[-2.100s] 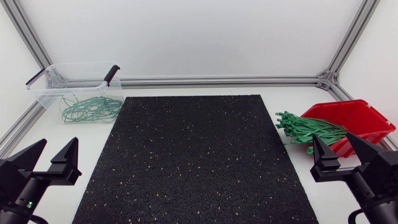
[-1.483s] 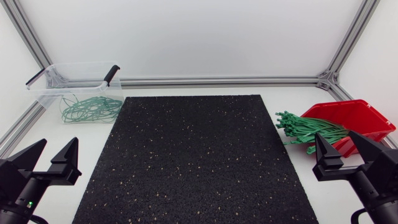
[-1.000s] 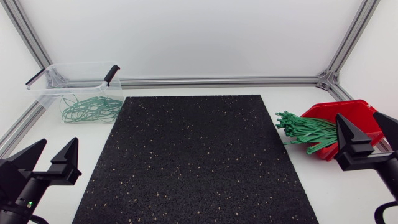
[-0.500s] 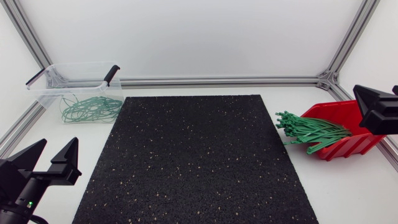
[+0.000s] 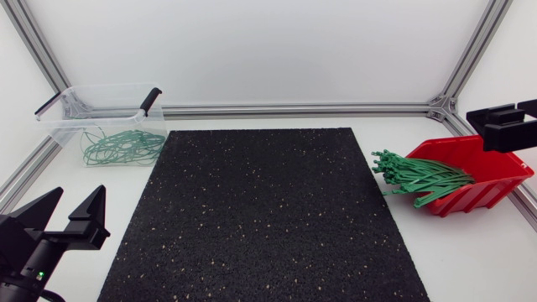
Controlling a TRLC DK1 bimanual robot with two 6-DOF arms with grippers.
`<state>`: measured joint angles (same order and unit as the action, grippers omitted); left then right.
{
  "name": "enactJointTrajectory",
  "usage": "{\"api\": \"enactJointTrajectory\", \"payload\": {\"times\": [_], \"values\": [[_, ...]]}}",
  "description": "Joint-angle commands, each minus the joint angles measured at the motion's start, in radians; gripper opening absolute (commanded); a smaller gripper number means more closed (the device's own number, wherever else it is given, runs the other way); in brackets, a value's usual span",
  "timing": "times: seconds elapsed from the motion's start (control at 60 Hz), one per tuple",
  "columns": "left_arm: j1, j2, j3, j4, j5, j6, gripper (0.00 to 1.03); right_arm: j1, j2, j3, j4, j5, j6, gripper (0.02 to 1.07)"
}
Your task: Take a green cable tie from the red box, thread the tail through the head to close it, then place it in the transparent bin on the left.
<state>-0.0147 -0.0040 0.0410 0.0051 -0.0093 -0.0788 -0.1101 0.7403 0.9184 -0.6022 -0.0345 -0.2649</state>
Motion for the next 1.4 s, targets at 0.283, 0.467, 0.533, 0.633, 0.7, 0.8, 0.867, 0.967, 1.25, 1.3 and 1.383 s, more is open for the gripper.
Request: {"api": "enactJointTrajectory", "payload": {"times": [0.283,0.467,0.533,0.633,0.7,0.8,0.867,0.967,1.25,1.3,1.383], "values": [[-0.007,-0.008,-0.038,-0.024,-0.001,-0.004,0.99,-0.158,0.360,0.243,-0.300,-0.186,-0.476,1.02],[-0.007,-0.008,-0.038,-0.024,-0.001,-0.004,0.99,-0.200,0.476,0.303,-0.421,-0.205,-0.678,1.01],[-0.007,-0.008,-0.038,-0.024,-0.001,-0.004,0.99,-0.207,0.475,0.278,-0.439,-0.208,-0.824,1.01],[-0.007,-0.008,-0.038,-0.024,-0.001,-0.004,0.99,-0.223,0.476,0.231,-0.430,-0.205,-0.968,0.99],[-0.007,-0.008,-0.038,-0.024,-0.001,-0.004,0.99,-0.232,0.485,0.212,-0.421,-0.205,-1.033,0.99],[-0.008,-0.008,-0.038,-0.024,-0.001,-0.004,0.99,-0.232,0.492,0.191,-0.421,-0.203,-1.120,0.99],[-0.008,-0.008,-0.038,-0.024,0.000,-0.004,0.99,-0.232,0.490,0.172,-0.423,-0.203,-1.186,0.99],[-0.008,-0.008,-0.038,-0.024,0.000,-0.004,0.99,-0.232,0.507,0.151,-0.421,-0.194,-1.269,0.99],[-0.008,-0.008,-0.038,-0.027,-0.001,-0.004,0.99,-0.226,0.550,0.059,-0.395,-0.140,-1.461,0.97],[-0.008,-0.008,-0.038,-0.027,-0.001,-0.004,0.99,-0.227,0.568,0.054,-0.395,-0.136,-1.476,0.97],[-0.008,-0.008,-0.038,-0.027,-0.001,-0.004,0.99,-0.226,0.584,0.039,-0.395,-0.136,-1.505,0.96]]}}
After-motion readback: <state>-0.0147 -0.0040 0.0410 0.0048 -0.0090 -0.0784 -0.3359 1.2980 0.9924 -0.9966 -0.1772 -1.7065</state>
